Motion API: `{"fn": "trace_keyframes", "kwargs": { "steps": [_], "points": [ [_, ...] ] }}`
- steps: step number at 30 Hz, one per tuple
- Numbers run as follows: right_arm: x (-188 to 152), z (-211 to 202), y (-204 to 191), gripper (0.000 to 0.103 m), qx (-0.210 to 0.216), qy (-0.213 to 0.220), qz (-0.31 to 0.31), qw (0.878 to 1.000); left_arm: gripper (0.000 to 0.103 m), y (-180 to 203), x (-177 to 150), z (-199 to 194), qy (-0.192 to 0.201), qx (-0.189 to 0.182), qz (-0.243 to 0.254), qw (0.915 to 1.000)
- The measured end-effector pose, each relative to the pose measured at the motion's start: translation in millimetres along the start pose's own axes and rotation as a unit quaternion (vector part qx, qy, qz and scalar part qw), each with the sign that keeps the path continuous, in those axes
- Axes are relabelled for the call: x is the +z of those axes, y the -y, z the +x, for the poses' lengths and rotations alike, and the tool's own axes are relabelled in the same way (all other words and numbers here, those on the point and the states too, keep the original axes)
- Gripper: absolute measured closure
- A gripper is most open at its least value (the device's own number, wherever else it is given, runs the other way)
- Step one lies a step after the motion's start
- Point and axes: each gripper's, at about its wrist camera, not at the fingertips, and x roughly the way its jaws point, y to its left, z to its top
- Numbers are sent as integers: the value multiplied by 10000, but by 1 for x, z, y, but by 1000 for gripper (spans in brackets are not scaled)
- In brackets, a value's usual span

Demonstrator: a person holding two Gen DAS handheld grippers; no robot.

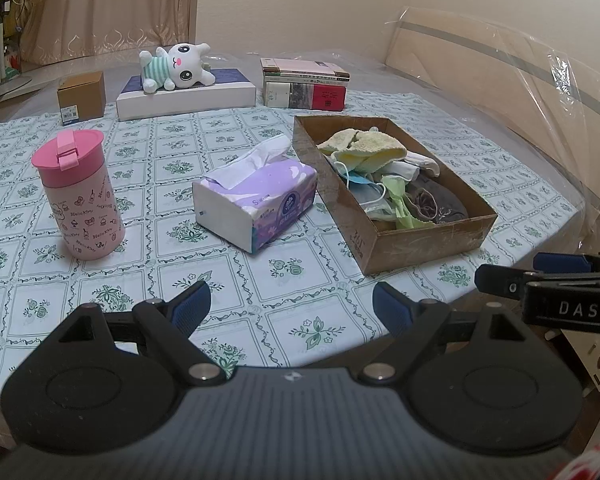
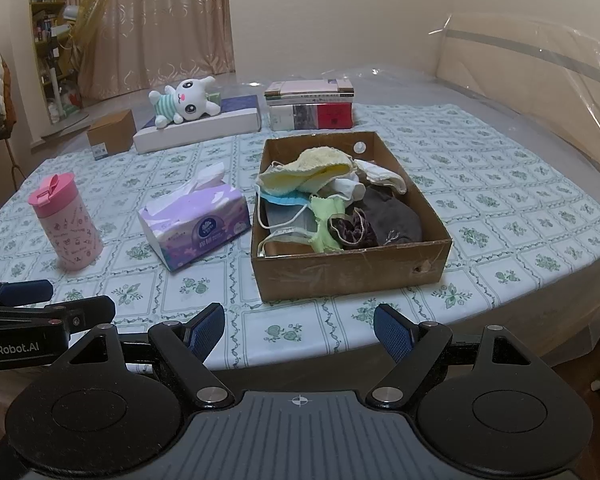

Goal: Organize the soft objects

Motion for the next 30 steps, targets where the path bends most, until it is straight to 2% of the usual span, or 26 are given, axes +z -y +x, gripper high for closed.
{"fn": "trace_keyframes", "kwargs": {
  "steps": [30],
  "points": [
    [1, 2, 0, 22, 15, -27, -2, 10000, 16, -1, -2, 3, -51, -16, -44, 10000]
  ]
}}
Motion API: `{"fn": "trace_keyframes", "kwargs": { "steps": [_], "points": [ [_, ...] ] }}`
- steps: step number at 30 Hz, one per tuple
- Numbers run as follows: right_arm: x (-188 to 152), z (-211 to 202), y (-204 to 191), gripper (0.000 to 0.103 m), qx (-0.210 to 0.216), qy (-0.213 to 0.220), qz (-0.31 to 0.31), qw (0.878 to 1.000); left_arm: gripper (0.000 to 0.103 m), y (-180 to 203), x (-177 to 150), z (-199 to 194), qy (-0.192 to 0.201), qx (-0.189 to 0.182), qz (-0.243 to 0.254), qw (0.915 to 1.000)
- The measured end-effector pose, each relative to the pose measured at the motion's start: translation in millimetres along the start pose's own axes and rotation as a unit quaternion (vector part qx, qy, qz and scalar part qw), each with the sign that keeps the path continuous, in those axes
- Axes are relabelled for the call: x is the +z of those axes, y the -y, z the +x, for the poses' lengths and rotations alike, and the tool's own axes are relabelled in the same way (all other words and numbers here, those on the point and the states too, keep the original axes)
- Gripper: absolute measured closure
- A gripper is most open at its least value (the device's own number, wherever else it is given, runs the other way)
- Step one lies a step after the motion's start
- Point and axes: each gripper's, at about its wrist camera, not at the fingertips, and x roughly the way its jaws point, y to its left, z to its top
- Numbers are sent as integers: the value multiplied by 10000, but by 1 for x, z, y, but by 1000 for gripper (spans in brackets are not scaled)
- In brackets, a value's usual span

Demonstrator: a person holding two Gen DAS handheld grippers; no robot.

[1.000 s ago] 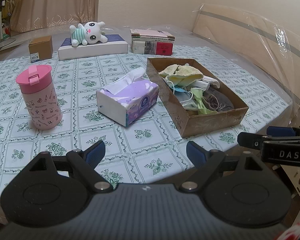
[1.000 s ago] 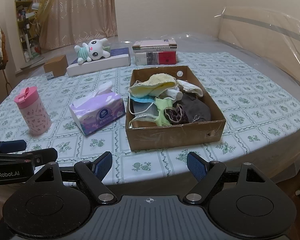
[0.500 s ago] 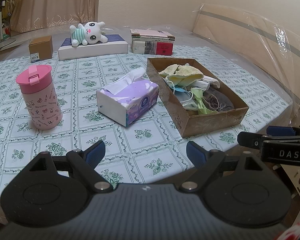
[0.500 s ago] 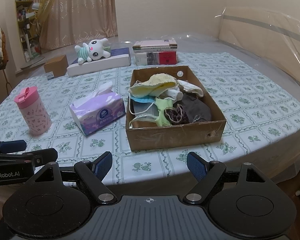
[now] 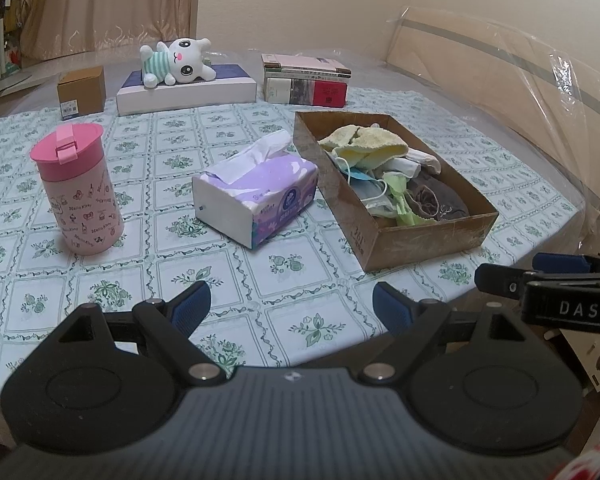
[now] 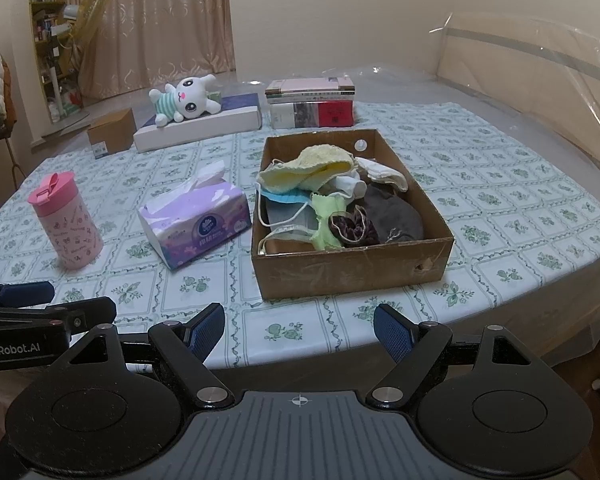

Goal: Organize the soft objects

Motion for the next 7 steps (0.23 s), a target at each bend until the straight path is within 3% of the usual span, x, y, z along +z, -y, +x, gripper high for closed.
{"fn": "trace_keyframes", "kwargs": {
  "steps": [7],
  "points": [
    [-1, 0, 1, 22, 2, 1, 3, 10000, 16, 1, 0, -2, 137, 15, 37, 9999]
  ]
}}
